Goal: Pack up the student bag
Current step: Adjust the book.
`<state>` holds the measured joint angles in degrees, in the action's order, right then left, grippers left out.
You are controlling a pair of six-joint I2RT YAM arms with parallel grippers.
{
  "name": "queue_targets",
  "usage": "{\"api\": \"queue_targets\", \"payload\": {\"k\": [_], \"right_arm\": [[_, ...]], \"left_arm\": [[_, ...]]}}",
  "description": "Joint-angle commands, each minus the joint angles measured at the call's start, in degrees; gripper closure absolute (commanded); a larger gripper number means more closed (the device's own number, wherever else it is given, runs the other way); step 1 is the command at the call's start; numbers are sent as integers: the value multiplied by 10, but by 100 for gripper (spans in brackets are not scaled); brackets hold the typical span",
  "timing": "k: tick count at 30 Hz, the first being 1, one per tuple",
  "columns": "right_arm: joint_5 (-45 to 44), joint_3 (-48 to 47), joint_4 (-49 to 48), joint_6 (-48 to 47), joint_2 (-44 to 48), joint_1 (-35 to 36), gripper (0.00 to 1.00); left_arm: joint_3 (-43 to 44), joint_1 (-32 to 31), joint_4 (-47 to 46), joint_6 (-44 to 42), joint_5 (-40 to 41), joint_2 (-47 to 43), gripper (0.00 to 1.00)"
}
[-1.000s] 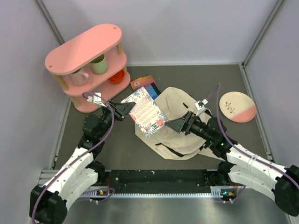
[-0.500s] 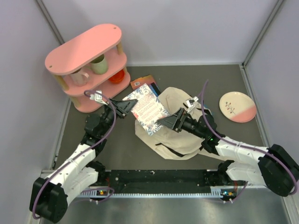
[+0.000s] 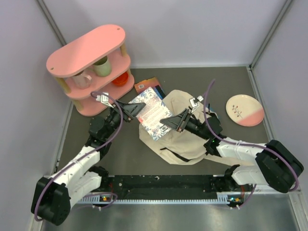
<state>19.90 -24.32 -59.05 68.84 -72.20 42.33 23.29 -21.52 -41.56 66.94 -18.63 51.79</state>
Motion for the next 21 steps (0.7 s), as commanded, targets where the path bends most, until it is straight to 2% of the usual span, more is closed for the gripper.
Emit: {"api": "queue_targets", "payload": {"k": [1,3,5,9,12,13,16,17,19,20,21], "right_arm": [[29,-3,-46,-5,44,-9,100],[54,-4,-28,-7,62,-22,100],[77,-13,-19,-12,67,-32,100],[154,-33,-11,-7,66,-53,100],[183,-44,-11,-4,59,-58,100],[186,-46,-11,-3,58,-62,100],[186,-46,5,-12,57,-69,100],[187,-47,13,-15,58,-71,100],[181,-48,24,-25,59,-74,100],[175,-46,42,-27,65,-75,95],[154,-44,52,-30,72,-75,76]], "left_arm": [[45,-2,-36,-65,-90,12,15],[61,-2,-34,-90,-125,30,6],[75,-1,-38,-101,-194,61,5],[99,-1,-114,-74,-285,121,5],[103,-1,-156,-46,-311,154,14],[104,-1,-174,-42,-315,158,20],[106,-1,-174,-40,-316,166,57],[107,-1,-171,-44,-317,166,77],[108,-1,-161,-47,-316,164,96],[105,0,-154,-50,-311,158,100],[100,-1,-150,-50,-292,154,100]]}}
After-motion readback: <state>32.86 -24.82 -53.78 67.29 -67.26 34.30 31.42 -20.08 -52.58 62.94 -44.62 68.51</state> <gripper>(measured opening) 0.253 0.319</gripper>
